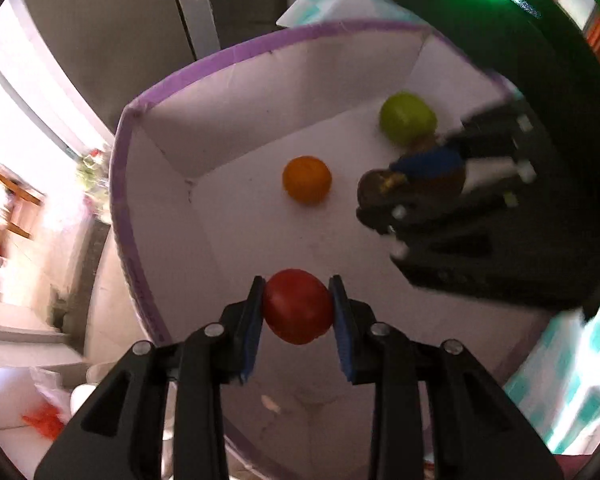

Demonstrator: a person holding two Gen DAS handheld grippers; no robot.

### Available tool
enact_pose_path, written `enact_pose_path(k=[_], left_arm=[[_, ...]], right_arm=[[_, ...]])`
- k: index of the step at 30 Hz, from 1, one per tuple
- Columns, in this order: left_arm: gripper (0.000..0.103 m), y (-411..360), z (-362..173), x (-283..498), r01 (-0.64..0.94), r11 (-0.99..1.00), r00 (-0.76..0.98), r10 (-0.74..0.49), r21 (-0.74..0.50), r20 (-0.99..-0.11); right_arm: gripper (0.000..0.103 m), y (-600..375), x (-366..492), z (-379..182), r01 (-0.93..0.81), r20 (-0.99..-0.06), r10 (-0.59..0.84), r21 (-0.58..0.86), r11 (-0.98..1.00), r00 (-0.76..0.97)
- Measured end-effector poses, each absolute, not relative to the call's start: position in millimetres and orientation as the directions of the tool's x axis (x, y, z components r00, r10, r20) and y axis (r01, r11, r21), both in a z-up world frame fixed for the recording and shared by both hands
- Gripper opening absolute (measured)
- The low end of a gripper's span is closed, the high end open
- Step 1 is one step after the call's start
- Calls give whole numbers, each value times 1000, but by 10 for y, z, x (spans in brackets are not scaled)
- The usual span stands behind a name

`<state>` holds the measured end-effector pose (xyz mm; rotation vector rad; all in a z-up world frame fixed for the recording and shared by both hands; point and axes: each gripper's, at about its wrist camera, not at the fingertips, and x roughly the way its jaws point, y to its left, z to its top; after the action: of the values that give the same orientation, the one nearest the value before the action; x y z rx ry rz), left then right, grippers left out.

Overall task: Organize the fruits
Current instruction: 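Carry the tomato and brown fruit into the box and release both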

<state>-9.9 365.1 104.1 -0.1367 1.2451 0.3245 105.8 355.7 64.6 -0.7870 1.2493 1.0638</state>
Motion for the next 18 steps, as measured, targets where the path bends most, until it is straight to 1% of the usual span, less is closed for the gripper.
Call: enact_pose_path(k=[2, 4, 8, 10, 11, 12, 13, 14, 15, 18], left_arm=[[35, 3617, 1009, -48, -314, 943, 252, 198, 114, -947], [35, 3628, 995, -7, -316, 938, 224, 220, 143, -949], [35, 3434, 998, 87, -237, 941, 224, 295, 242, -929], [37, 3363, 973, 112, -212, 946, 223, 289, 243, -931], [38, 3345, 948, 121, -215, 948, 216, 279, 233, -936], [43, 3339, 923, 126, -223, 949, 208, 269, 222, -941], [48, 3337, 906, 126, -232, 949, 203, 260, 212, -944], [60, 3340, 905, 132, -239, 949, 205, 257, 206, -945], [69, 3331, 919, 118, -246, 949, 214, 253, 198, -943], [82, 3262, 1003, 56, -252, 952, 259, 239, 174, -936]], right_arm=[[41, 3623, 1106, 543, -945, -983, 182, 87, 317, -30], [41, 3656, 1109, 452, -953, -985, 173, 76, 293, -25], [41, 3695, 1084, 296, -956, -988, 147, 80, 282, -40], [42, 3675, 1091, 280, -951, -989, 141, 83, 299, -42], [44, 3660, 1102, 298, -948, -988, 152, 85, 308, -39], [55, 3641, 1134, 321, -943, -986, 167, 83, 322, -30], [64, 3604, 1168, 360, -936, -983, 183, 85, 341, -22], [64, 3549, 1192, 416, -927, -979, 205, 99, 361, -25], [64, 3478, 1213, 501, -918, -973, 231, 111, 382, -21], [64, 3203, 1270, 866, -884, -948, 313, 95, 457, 60]])
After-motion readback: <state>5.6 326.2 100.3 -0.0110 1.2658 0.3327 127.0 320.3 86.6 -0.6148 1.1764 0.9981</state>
